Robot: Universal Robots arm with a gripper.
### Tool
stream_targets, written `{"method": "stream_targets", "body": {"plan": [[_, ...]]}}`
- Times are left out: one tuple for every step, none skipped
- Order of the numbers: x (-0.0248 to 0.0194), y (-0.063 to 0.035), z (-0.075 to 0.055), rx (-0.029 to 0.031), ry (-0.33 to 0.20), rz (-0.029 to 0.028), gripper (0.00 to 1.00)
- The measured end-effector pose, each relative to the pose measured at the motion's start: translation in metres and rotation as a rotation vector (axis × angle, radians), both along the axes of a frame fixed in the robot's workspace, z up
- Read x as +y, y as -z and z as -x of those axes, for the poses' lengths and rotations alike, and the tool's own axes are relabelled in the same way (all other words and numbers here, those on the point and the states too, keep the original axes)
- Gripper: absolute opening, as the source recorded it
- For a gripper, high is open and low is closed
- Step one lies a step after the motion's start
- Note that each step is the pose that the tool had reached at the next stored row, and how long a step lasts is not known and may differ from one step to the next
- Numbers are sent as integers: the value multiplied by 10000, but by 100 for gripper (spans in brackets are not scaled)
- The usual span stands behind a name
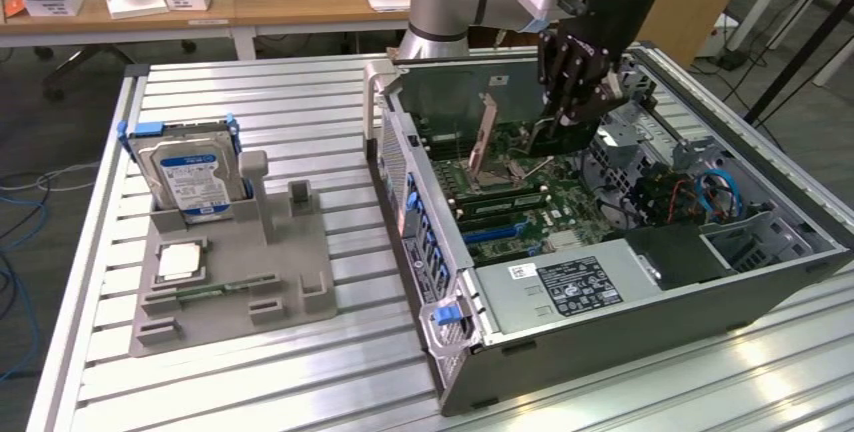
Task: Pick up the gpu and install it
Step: 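Insert the gpu into the slot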
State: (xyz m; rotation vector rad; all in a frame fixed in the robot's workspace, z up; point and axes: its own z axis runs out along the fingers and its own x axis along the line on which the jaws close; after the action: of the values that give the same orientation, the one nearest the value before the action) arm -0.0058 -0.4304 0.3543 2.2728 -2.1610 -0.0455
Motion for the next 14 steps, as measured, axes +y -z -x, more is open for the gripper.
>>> {"method": "stream_targets", "body": {"plan": [[0,2,0,0,0,-1,26],[0,4,0,0,0,-2,26],[0,6,0,-1,1,-3,26],[0,7,0,0,1,-3,26],[0,7,0,-1,0,-3,26],[0,8,0,-1,1,-3,26],[0,9,0,-1,1,-3,26],[0,11,0,-1,1,-4,26],[-1,13,0,-1,1,-5,26],[-2,14,1,-1,2,-4,26],[-3,16,1,-1,2,-3,26],[-4,21,1,-1,2,-5,26],[-5,27,0,-2,2,-6,26],[-6,33,0,-4,1,-5,26]]}}
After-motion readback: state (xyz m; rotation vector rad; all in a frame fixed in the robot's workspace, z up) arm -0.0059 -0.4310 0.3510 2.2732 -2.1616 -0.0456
